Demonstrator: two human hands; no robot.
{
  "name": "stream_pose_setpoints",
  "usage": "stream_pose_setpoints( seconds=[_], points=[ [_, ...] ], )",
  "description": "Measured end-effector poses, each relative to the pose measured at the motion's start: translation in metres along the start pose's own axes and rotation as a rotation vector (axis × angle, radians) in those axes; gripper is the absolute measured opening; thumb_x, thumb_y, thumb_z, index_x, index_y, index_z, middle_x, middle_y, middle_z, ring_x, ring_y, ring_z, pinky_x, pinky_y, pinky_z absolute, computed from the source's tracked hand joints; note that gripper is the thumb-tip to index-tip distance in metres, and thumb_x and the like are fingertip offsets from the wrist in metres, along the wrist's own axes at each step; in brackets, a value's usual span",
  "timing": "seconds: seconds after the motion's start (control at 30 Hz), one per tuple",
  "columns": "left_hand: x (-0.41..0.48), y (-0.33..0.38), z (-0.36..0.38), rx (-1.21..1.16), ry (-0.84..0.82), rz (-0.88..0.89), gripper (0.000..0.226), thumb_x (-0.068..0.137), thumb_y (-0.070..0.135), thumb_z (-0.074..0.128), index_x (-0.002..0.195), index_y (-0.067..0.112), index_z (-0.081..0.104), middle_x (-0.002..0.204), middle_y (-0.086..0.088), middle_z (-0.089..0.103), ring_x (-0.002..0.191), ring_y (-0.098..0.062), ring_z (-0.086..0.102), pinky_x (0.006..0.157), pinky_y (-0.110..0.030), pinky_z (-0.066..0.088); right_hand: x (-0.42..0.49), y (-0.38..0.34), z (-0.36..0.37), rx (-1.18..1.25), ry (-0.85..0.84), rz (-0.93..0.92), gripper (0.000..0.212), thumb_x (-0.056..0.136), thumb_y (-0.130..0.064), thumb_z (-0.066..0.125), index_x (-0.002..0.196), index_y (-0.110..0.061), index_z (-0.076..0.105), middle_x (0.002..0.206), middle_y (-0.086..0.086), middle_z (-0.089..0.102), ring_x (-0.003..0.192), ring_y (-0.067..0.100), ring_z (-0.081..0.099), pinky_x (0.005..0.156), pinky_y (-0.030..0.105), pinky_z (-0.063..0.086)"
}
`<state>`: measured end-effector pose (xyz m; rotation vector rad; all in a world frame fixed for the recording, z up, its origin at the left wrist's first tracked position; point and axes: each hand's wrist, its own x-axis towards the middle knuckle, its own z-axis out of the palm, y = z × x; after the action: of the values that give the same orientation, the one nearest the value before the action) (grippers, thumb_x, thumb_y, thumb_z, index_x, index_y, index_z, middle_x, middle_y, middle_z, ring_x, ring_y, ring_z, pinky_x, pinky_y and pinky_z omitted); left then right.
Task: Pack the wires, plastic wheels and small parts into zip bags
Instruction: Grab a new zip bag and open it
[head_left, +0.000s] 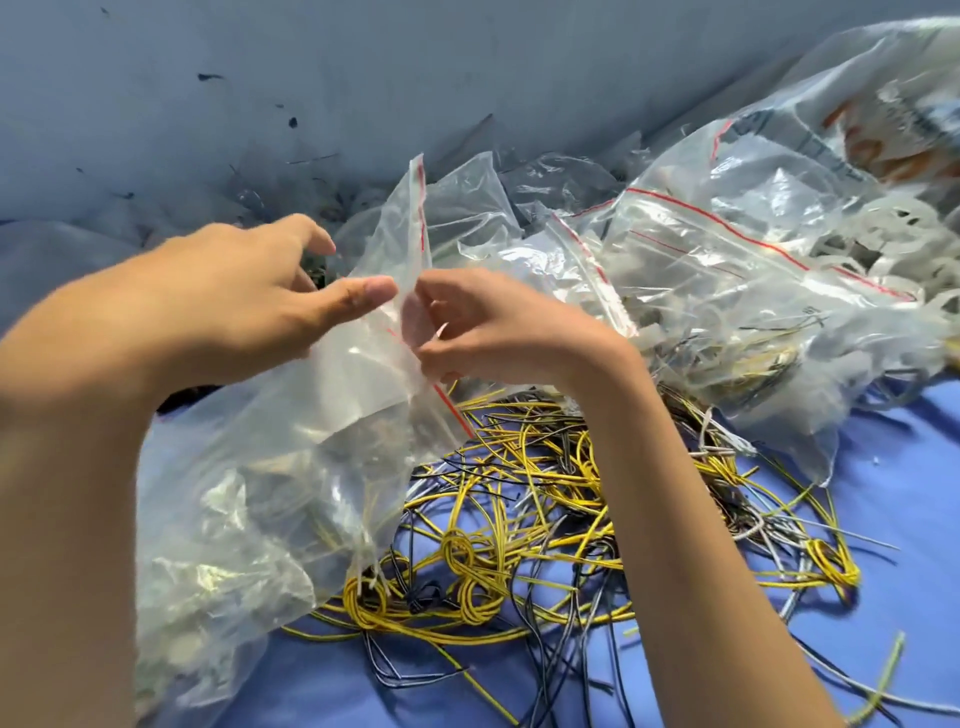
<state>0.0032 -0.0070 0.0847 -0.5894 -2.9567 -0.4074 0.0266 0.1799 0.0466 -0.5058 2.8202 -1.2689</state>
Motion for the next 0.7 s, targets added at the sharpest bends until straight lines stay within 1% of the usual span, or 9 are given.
stream_pose_setpoints(
  seconds=[0.07, 0.13, 0.23, 0.3, 0.37, 0.43, 0.5, 0.6, 0.7],
  points=[
    [0.006, 0.007, 0.003, 0.017, 0.042, -0.037, 0.08, 0.053, 0.097, 0.022, 0.101, 0.039, 0.05, 0.102, 0.012, 0.068, 0.105, -0.026, 0.057, 0.087, -0.04, 0.044, -0.001, -0.004, 0.0, -0.025, -0.031, -0.042, 0.025, 0.077, -0.001, 0.06, 0.07, -0.024, 0.052, 0.068, -0.001, 0.057, 0.065, 0.015, 0.054, 0.066, 0.034, 0.047],
    [0.009, 0.016, 0.008, -0.006, 0.07, -0.051, 0.062, 0.064, 0.09, 0.034, 0.086, 0.036, 0.053, 0.106, 0.005, 0.067, 0.105, -0.028, 0.057, 0.085, -0.039, 0.044, 0.0, -0.007, -0.002, -0.067, -0.026, -0.053, 0.021, 0.078, -0.003, 0.061, 0.072, -0.022, 0.056, 0.069, -0.004, 0.059, 0.064, 0.01, 0.054, 0.063, 0.026, 0.046],
    [0.015, 0.022, 0.016, -0.097, 0.049, -0.015, 0.045, 0.082, 0.072, 0.043, 0.084, 0.031, 0.059, 0.101, 0.0, 0.069, 0.102, -0.026, 0.057, 0.076, -0.035, 0.037, -0.004, -0.008, -0.007, -0.131, 0.018, -0.049, 0.009, 0.081, -0.01, 0.064, 0.082, -0.018, 0.067, 0.074, -0.006, 0.063, 0.068, 0.004, 0.055, 0.066, 0.025, 0.045],
    [0.015, 0.024, 0.018, -0.226, 0.06, 0.017, 0.04, 0.088, 0.06, 0.049, 0.078, 0.024, 0.063, 0.092, -0.001, 0.07, 0.09, -0.023, 0.058, 0.074, -0.033, 0.037, -0.009, -0.008, -0.012, -0.068, -0.018, -0.033, 0.007, 0.085, -0.012, 0.066, 0.089, -0.013, 0.07, 0.069, -0.009, 0.06, 0.064, 0.0, 0.051, 0.065, 0.023, 0.043],
    [0.013, 0.023, 0.022, -0.365, 0.086, 0.024, 0.031, 0.09, 0.044, 0.055, 0.071, 0.021, 0.063, 0.08, 0.001, 0.071, 0.077, -0.019, 0.06, 0.076, -0.033, 0.041, -0.013, -0.009, -0.013, -0.009, -0.068, -0.026, 0.012, 0.088, -0.016, 0.065, 0.096, -0.009, 0.07, 0.071, -0.006, 0.058, 0.064, -0.001, 0.05, 0.067, 0.021, 0.044],
    [0.014, 0.02, 0.027, -0.382, 0.099, 0.016, 0.024, 0.088, 0.036, 0.057, 0.071, 0.02, 0.063, 0.074, 0.002, 0.07, 0.075, -0.018, 0.065, 0.082, -0.032, 0.045, -0.012, -0.008, -0.011, 0.004, -0.089, -0.025, 0.018, 0.09, -0.019, 0.064, 0.1, -0.006, 0.07, 0.077, -0.001, 0.057, 0.067, 0.002, 0.051, 0.069, 0.021, 0.044],
    [0.016, 0.017, 0.029, -0.373, 0.093, 0.017, 0.031, 0.09, 0.04, 0.057, 0.069, 0.018, 0.063, 0.072, 0.001, 0.069, 0.072, -0.017, 0.065, 0.081, -0.031, 0.044, -0.01, -0.009, -0.008, -0.014, -0.106, -0.037, 0.022, 0.091, -0.02, 0.063, 0.101, -0.002, 0.069, 0.08, 0.004, 0.057, 0.07, 0.005, 0.05, 0.07, 0.022, 0.044],
    [0.016, 0.017, 0.028, -0.392, 0.056, 0.019, 0.048, 0.09, 0.057, 0.05, 0.066, 0.016, 0.06, 0.063, 0.002, 0.066, 0.062, -0.011, 0.059, 0.072, -0.029, 0.039, -0.007, -0.012, -0.002, -0.06, -0.135, -0.025, 0.021, 0.091, -0.021, 0.061, 0.102, -0.006, 0.07, 0.086, 0.002, 0.061, 0.073, 0.002, 0.054, 0.074, 0.022, 0.048],
    [0.013, 0.016, 0.026, -0.293, 0.012, 0.069, 0.041, 0.093, 0.048, 0.049, 0.07, 0.015, 0.061, 0.064, 0.004, 0.064, 0.049, 0.003, 0.053, 0.061, -0.027, 0.035, -0.005, -0.015, 0.003, -0.106, -0.166, -0.008, 0.027, 0.09, -0.024, 0.061, 0.109, -0.006, 0.069, 0.086, -0.004, 0.062, 0.073, -0.003, 0.057, 0.077, 0.022, 0.05]
  ],
)
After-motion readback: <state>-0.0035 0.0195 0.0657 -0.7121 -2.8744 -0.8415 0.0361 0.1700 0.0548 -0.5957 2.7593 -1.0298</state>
